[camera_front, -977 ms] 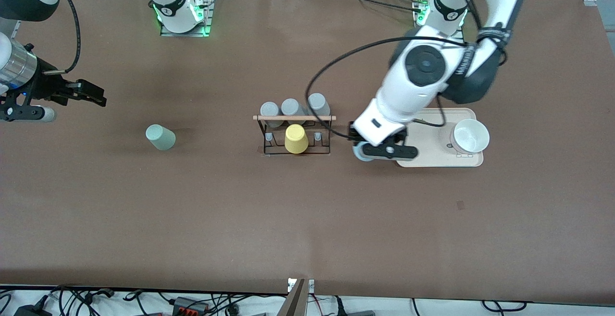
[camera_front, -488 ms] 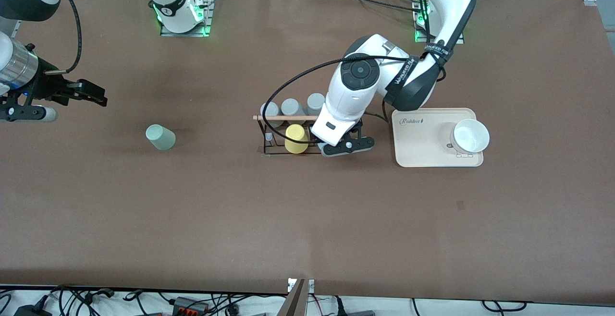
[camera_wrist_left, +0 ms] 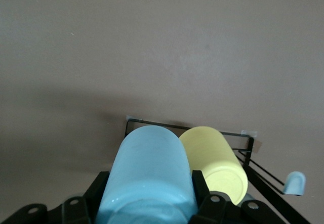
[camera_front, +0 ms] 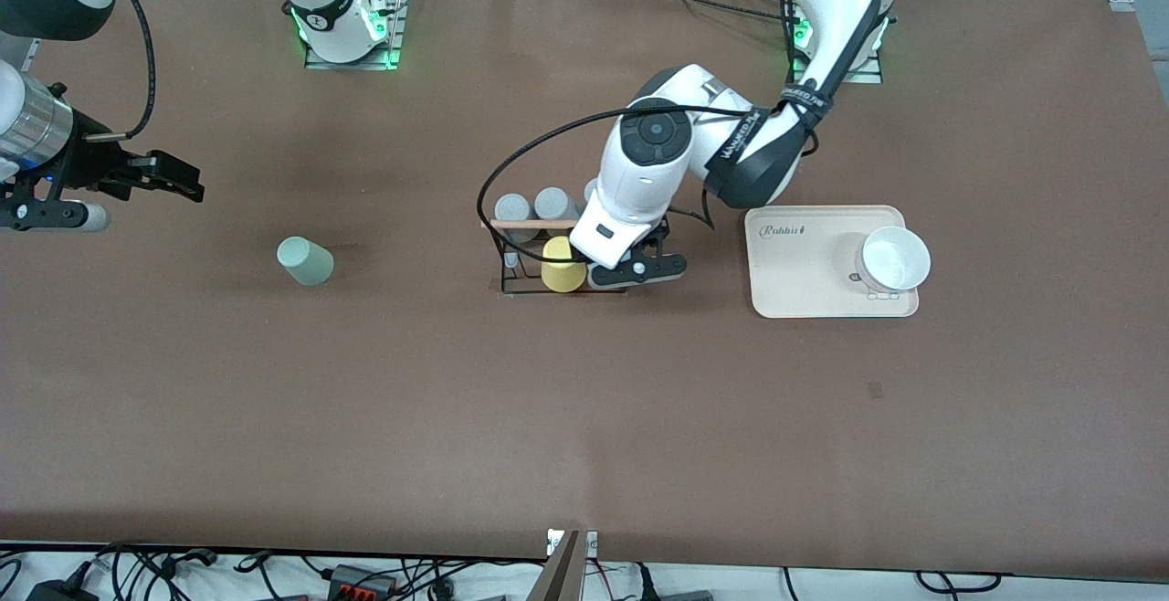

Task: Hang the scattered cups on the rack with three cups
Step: 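Carry the light blue cup with the left gripper to the rack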

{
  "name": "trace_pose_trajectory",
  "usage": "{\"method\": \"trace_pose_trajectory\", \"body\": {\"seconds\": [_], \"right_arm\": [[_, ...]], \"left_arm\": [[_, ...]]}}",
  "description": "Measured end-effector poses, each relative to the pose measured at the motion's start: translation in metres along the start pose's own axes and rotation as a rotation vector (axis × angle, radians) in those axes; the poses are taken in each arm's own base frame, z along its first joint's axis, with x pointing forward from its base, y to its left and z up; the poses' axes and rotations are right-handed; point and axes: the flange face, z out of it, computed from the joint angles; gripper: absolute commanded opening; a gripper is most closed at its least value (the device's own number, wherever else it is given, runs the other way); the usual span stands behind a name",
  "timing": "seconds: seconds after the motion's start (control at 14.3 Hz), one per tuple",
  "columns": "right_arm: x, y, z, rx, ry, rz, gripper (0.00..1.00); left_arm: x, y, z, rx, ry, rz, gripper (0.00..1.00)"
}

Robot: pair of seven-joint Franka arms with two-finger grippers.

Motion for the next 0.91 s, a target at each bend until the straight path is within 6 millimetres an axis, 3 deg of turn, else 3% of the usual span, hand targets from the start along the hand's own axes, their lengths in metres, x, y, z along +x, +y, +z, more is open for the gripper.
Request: {"method": "trace_pose_trajectory", "body": {"seconds": [0.21, 0.91], "right_arm": [[0.000, 0.000, 0.000, 0.000, 0.000, 0.000, 1.00], [0.000, 0.001, 0.002, -0.001, -0.006, 0.002, 1.00]], "left_arm": [[-0.002, 0.002, 0.017, 0.038, 0.016, 0.022, 0.32], [-0.001, 0.005, 0.047, 0.026, 0.020, 0.029, 0.33]]}}
